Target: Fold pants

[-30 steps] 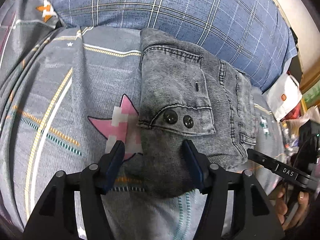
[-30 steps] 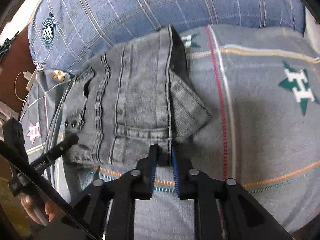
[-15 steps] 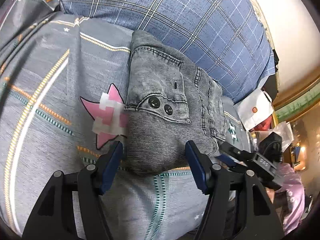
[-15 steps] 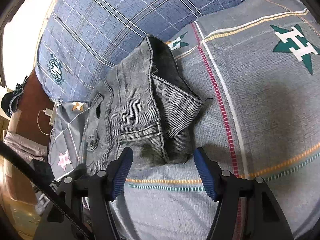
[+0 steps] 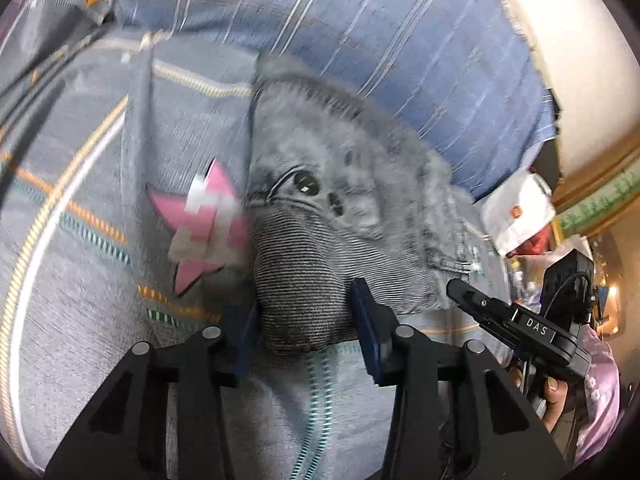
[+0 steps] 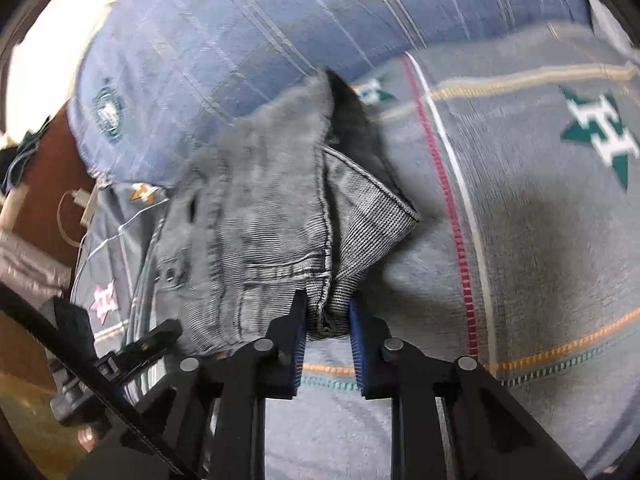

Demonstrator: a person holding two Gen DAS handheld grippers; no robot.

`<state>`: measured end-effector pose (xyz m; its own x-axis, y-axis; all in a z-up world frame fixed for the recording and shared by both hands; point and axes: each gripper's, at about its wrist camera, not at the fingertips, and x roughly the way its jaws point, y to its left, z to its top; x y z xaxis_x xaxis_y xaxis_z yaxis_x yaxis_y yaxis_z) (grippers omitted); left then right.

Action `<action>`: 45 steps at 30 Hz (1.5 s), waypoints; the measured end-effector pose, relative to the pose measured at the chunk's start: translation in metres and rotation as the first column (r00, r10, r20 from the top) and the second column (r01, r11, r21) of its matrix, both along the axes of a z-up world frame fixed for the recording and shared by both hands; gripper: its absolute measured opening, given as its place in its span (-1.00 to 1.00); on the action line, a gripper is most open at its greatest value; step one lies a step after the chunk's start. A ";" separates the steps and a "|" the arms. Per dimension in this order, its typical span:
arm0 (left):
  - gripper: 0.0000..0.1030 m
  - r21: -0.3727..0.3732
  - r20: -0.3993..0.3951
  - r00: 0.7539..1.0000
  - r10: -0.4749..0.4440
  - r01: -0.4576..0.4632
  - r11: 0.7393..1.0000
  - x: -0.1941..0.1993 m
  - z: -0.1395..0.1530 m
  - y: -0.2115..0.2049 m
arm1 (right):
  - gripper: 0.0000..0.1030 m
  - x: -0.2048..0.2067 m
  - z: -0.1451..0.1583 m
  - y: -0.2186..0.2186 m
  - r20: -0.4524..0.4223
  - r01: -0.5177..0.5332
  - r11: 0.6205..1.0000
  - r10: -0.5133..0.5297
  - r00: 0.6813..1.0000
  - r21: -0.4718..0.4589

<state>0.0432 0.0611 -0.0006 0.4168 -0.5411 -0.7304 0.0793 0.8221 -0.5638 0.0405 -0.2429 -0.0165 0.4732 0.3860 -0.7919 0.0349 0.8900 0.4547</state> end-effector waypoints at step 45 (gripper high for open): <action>-0.66 -0.066 -0.085 0.996 0.024 -0.030 0.997 0.099 -0.020 0.004 | -0.47 0.101 -0.031 -0.029 -0.066 0.058 0.978 -0.046 0.997 0.200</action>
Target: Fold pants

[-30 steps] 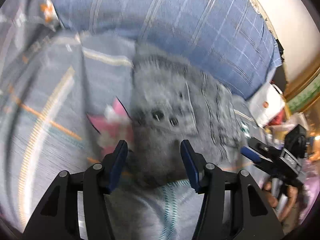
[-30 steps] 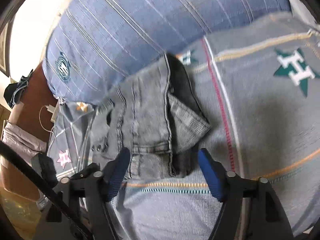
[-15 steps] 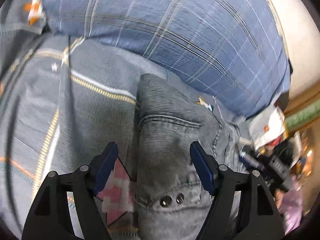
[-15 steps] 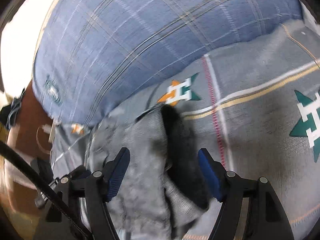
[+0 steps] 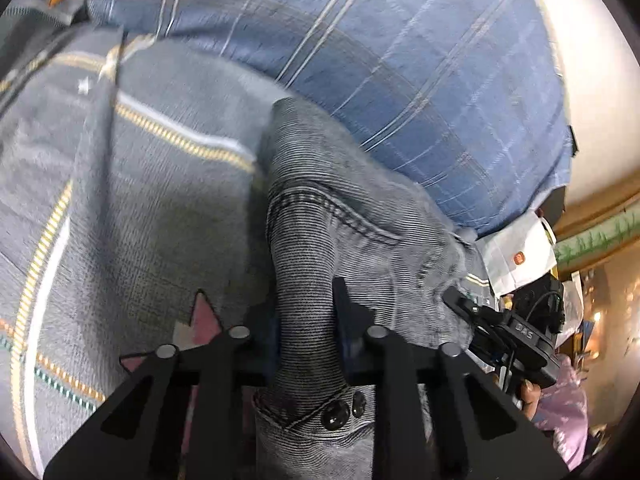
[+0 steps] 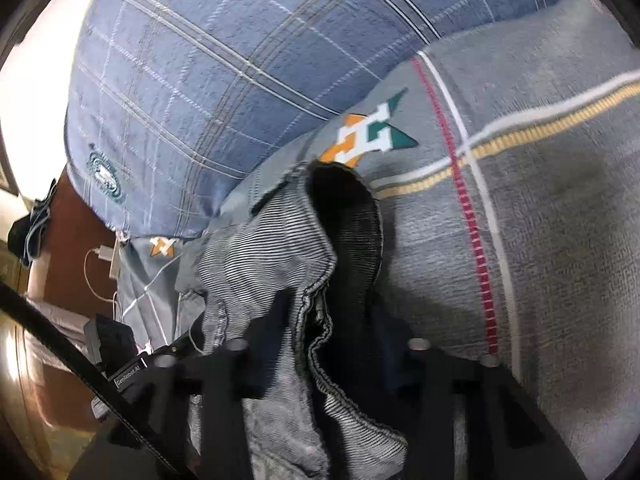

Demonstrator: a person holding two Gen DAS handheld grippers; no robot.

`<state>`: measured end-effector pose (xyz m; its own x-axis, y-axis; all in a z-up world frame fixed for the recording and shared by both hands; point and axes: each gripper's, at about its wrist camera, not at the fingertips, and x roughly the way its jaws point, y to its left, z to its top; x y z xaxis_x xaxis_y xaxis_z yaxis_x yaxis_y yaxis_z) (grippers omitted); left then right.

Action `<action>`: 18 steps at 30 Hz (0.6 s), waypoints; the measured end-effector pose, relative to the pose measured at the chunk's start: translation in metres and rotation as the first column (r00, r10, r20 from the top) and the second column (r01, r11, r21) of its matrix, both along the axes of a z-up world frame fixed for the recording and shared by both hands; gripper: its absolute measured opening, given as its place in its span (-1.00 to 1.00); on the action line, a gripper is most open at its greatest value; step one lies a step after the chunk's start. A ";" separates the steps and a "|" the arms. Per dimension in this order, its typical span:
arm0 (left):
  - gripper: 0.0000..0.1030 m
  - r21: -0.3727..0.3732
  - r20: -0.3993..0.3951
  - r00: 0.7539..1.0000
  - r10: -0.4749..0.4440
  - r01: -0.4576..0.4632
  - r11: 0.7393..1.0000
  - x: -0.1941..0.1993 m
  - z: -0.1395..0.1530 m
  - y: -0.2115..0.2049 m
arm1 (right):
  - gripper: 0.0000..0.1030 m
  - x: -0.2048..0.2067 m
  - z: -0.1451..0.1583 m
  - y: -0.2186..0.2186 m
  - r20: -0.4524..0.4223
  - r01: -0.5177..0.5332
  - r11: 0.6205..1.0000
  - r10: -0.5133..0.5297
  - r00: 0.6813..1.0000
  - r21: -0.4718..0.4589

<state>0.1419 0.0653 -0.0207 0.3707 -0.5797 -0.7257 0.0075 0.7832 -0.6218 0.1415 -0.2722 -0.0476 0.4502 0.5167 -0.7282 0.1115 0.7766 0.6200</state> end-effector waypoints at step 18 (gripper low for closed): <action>0.05 0.035 -0.035 0.992 0.122 -0.120 0.992 0.004 0.001 0.027 | 0.14 -0.010 0.036 0.001 0.132 0.046 0.997 -0.038 0.991 -0.059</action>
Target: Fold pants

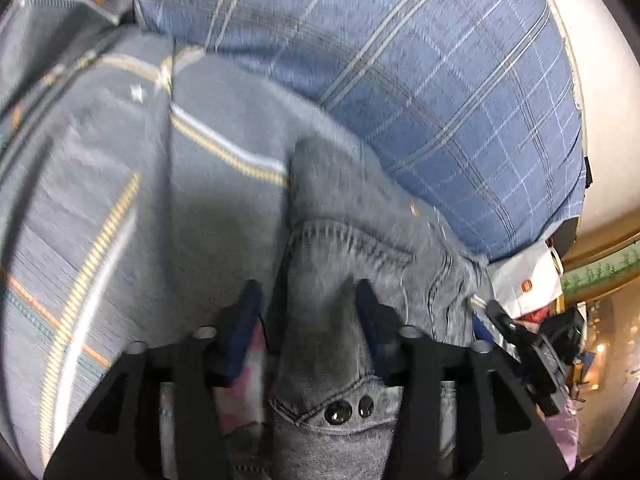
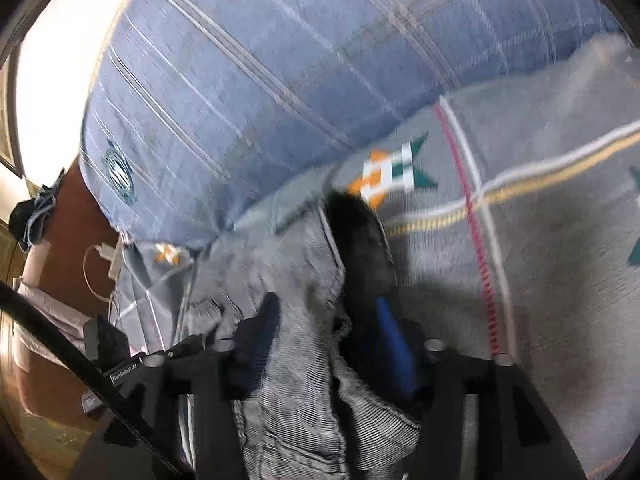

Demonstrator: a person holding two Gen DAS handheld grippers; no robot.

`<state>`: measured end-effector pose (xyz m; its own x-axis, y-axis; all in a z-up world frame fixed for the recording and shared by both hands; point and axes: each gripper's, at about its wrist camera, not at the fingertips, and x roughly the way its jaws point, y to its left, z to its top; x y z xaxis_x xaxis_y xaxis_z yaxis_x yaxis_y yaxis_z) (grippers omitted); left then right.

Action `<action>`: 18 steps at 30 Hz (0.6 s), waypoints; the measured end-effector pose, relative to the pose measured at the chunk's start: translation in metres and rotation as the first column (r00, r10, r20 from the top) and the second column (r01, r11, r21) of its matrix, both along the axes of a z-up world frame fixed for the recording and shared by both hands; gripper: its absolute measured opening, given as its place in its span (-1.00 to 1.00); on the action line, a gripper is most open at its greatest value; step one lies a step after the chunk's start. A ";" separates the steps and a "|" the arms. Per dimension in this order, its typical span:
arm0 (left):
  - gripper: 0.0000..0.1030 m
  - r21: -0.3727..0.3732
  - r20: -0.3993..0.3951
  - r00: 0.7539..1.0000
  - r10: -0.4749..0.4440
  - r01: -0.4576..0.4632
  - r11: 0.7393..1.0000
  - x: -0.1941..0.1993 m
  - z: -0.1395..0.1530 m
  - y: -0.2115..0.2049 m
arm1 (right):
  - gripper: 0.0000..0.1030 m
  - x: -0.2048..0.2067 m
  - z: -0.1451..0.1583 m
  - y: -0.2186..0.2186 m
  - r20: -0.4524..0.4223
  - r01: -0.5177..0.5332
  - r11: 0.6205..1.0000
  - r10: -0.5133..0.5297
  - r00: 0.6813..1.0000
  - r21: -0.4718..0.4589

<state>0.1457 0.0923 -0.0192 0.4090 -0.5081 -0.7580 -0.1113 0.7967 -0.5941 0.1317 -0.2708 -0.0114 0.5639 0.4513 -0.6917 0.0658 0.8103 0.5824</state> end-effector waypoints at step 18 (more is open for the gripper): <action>-0.72 0.015 0.113 0.990 -0.085 0.084 0.996 0.022 0.010 -0.021 | -0.79 0.026 0.015 0.016 0.042 -0.064 0.993 0.068 0.997 -0.095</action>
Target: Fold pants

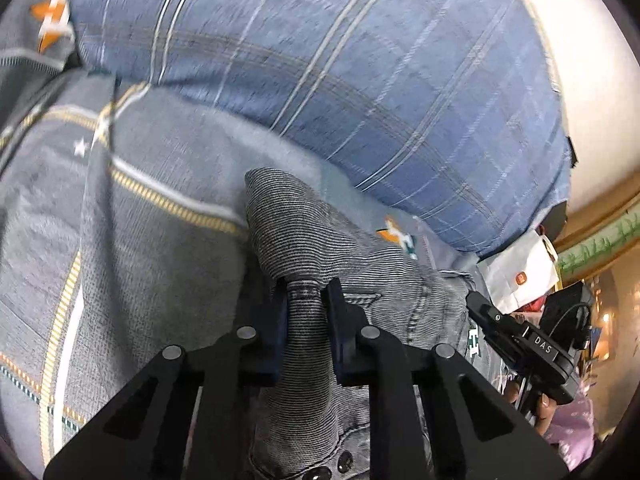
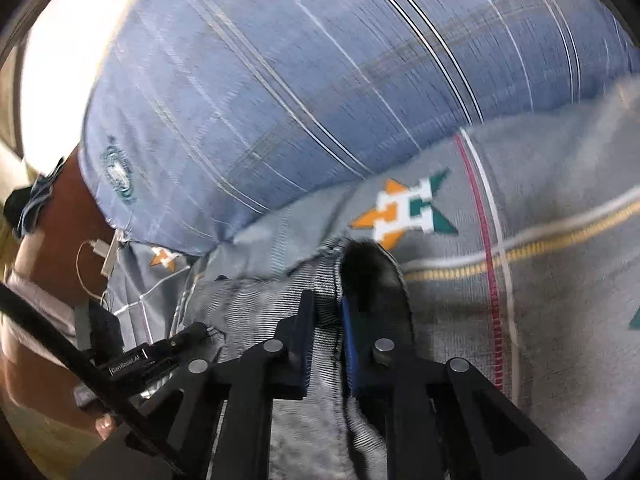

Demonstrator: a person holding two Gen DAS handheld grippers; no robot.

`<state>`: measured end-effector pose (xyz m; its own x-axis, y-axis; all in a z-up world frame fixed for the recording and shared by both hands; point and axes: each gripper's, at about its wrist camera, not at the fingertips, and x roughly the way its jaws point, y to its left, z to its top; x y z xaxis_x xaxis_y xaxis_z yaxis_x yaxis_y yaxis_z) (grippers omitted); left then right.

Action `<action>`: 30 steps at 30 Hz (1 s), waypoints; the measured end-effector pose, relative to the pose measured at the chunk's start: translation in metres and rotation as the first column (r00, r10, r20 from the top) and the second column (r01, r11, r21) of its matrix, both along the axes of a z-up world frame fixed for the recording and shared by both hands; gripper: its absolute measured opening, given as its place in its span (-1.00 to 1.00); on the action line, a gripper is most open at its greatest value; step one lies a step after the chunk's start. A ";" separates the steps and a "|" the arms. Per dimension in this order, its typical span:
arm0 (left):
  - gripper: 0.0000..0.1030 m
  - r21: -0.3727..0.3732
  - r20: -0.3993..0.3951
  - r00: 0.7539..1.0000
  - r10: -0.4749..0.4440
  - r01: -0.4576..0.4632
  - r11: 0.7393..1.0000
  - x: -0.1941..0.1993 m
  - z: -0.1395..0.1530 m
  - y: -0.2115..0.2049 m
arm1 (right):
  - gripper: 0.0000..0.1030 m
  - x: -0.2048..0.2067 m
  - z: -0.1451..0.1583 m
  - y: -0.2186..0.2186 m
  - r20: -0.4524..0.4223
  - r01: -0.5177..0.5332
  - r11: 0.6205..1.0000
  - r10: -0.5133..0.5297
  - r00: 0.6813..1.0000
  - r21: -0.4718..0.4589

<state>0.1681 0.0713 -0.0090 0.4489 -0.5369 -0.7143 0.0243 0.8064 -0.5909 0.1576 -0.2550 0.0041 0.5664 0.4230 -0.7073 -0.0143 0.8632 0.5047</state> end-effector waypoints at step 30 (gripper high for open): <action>0.55 0.455 0.324 0.944 0.061 -0.213 0.865 -0.076 0.064 -0.023 | 0.29 -0.043 0.010 0.012 0.000 0.058 0.992 -0.059 0.998 -0.115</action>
<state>0.0925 0.0478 0.0549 0.7184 -0.0809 -0.6909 0.0009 0.9933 -0.1153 0.1147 -0.2432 0.0140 0.5854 0.3052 -0.7511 0.0392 0.9147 0.4023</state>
